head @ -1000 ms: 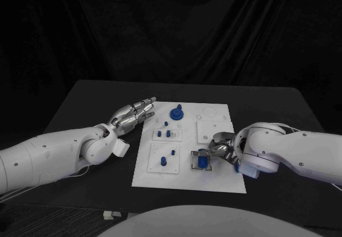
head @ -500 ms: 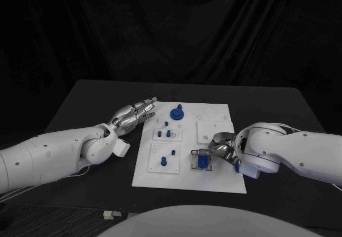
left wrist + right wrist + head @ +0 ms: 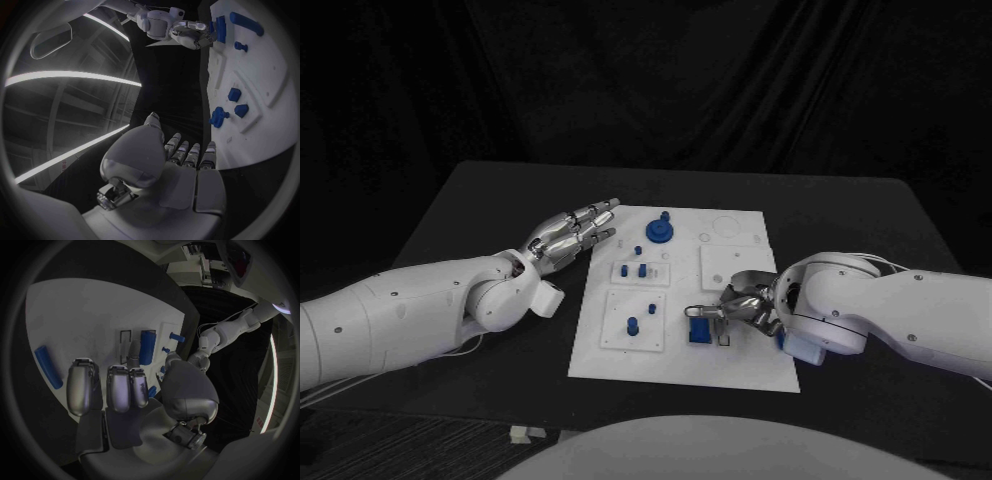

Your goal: Assemble the parts on the task board

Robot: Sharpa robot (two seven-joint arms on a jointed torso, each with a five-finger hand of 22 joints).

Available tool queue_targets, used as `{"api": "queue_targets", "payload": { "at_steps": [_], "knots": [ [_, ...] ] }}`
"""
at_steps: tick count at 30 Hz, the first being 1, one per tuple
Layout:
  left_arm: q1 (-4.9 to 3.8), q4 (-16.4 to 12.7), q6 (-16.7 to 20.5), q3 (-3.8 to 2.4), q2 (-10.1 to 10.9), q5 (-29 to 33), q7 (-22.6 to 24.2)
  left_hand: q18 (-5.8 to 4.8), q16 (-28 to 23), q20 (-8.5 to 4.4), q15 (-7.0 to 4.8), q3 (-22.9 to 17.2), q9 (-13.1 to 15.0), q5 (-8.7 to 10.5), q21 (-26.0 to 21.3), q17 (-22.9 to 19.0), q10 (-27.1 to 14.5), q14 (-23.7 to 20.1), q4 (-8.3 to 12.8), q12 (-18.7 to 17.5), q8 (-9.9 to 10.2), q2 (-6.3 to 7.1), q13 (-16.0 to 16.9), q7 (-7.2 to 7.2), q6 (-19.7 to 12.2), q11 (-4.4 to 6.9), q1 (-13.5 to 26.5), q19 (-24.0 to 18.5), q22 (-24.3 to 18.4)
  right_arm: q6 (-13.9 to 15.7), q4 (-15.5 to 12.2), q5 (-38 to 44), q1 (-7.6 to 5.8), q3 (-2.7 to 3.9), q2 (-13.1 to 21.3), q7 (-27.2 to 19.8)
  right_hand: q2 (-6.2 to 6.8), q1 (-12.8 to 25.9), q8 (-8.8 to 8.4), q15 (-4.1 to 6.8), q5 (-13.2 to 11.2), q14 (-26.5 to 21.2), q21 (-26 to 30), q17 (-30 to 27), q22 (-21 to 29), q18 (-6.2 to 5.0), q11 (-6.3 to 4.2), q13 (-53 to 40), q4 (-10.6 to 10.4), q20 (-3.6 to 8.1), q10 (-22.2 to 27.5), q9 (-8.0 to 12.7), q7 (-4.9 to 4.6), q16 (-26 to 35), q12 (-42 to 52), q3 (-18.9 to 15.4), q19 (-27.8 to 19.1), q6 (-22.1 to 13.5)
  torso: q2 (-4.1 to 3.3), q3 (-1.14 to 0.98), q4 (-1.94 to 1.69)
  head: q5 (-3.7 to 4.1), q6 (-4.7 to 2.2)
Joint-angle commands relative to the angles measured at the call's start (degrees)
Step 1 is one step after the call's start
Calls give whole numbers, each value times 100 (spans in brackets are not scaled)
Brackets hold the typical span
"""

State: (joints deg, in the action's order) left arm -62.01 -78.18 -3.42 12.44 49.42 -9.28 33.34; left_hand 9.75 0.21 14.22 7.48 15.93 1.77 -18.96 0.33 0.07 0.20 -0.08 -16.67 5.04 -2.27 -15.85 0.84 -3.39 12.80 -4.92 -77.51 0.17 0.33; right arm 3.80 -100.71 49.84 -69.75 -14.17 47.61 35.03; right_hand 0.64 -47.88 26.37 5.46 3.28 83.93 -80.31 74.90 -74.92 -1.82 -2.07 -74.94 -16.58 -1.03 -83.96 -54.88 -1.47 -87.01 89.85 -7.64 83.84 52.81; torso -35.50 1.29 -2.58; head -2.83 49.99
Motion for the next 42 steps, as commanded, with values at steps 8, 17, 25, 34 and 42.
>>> {"api": "queue_targets", "payload": {
  "at_steps": [8,17,25,34,42],
  "knots": [
    [14,1,-92,-5,-14,27,35,52,-21,28,46,-45,4,-35,-13,-7,-1,8,2,17,-14,-9,6,-34,5,34,-58,3,5,204,-43,6,13,0,74,-122,-187,-93,464,81,-4,482,-38,819,-1196,-56,-97,-1506,1,77,-604,-763,48,-57,15,-245,204,-170,0,1,-2,-11,1],
    [17,-20,-65,-5,28,27,51,52,-21,30,48,-45,7,-27,-12,-7,-1,8,-4,19,-19,-15,7,-49,26,32,-53,4,6,844,-377,6,-116,5,559,-604,-423,-261,541,96,438,512,-169,971,-1237,-26,-116,-1506,12,95,-604,-1047,68,-119,15,-348,262,-244,4,0,0,-41,1],
    [18,-22,-19,-5,51,27,40,53,-21,33,45,-41,11,-20,-11,-7,1,8,-8,32,-26,-12,9,-62,52,34,-46,5,7,-15,-574,159,-530,1,1236,5,-447,-663,236,83,849,497,-193,904,-1242,-20,-90,-1506,63,85,-604,-856,32,-99,15,-418,265,-268,7,2,0,11,1],
    [18,-21,-21,-5,59,27,39,53,-21,36,41,-37,12,-20,-10,-7,3,8,-9,41,-29,-7,11,-65,59,27,-42,6,9,-653,-509,1170,-512,-5,1705,465,-469,-923,-58,52,931,498,-225,912,-1252,-13,-55,-1506,118,58,-604,-504,5,-102,15,-455,275,-118,4,14,2,89,1],
    [18,-38,-27,-5,83,27,39,55,-21,40,32,-36,12,-27,-10,-7,7,8,-5,54,-30,-5,13,-58,66,-11,-44,6,9,-586,-499,1566,-237,-5,1717,524,-493,-1086,-146,55,1061,488,-237,855,-1256,-10,-49,-1506,179,57,-604,-371,8,-84,15,-445,279,-7,1,4,0,172,1]
  ]
}}
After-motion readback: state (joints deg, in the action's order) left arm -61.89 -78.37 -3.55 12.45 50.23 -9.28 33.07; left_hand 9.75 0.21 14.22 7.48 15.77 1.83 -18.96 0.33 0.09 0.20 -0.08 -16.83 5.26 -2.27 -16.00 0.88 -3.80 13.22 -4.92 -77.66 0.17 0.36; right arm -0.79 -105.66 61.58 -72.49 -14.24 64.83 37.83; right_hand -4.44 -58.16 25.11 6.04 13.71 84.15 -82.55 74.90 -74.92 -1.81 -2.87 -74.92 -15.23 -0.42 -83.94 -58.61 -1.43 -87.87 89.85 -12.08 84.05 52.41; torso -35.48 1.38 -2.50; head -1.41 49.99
